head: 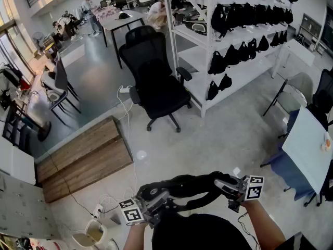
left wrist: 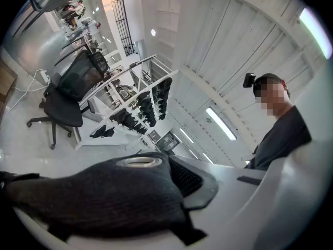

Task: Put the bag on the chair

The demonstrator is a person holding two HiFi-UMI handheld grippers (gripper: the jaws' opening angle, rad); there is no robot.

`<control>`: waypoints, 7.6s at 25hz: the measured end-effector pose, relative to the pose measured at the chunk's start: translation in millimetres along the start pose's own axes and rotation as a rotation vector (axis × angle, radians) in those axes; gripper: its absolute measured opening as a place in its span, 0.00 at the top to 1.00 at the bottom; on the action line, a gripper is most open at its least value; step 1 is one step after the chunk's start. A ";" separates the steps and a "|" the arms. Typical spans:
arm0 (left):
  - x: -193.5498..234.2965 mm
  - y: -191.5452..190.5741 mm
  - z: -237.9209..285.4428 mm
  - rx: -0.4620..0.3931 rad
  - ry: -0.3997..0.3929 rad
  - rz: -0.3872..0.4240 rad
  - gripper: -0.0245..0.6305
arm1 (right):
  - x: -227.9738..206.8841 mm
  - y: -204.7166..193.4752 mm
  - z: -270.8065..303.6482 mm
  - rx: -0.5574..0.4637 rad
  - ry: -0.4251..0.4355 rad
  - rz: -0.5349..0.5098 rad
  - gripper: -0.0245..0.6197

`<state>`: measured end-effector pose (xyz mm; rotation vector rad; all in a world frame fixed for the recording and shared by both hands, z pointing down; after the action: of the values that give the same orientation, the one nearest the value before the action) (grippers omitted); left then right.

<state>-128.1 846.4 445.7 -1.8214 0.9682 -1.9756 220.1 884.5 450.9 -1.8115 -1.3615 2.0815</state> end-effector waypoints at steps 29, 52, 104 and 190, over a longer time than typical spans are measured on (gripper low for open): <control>48.6 54.4 36.0 0.000 -0.027 -0.006 0.93 | -47.5 64.5 35.5 -0.032 -0.009 0.048 0.93; 221.2 261.0 68.0 -0.007 -0.087 -0.072 0.93 | -175.7 213.5 222.9 -0.051 -0.094 0.052 0.93; 470.6 483.5 182.0 -0.151 0.091 -0.159 0.93 | -442.0 441.1 427.8 0.097 -0.006 0.106 0.93; 856.6 743.8 327.0 -0.103 0.173 -0.324 0.93 | -823.6 657.6 716.9 0.096 -0.159 0.260 0.94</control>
<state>-123.8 -321.0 621.9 -1.9953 0.8818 -2.3481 194.3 -380.7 604.5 -1.9079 -1.0823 2.4207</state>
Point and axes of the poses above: the fingertips, and each gripper's own axes: z forward along the fingers, x to its left, y out of its top, the point moved 9 cm from there along -z, backward along the fingers, and after that the axes turned 1 degree about y, right-handed, at the moved point
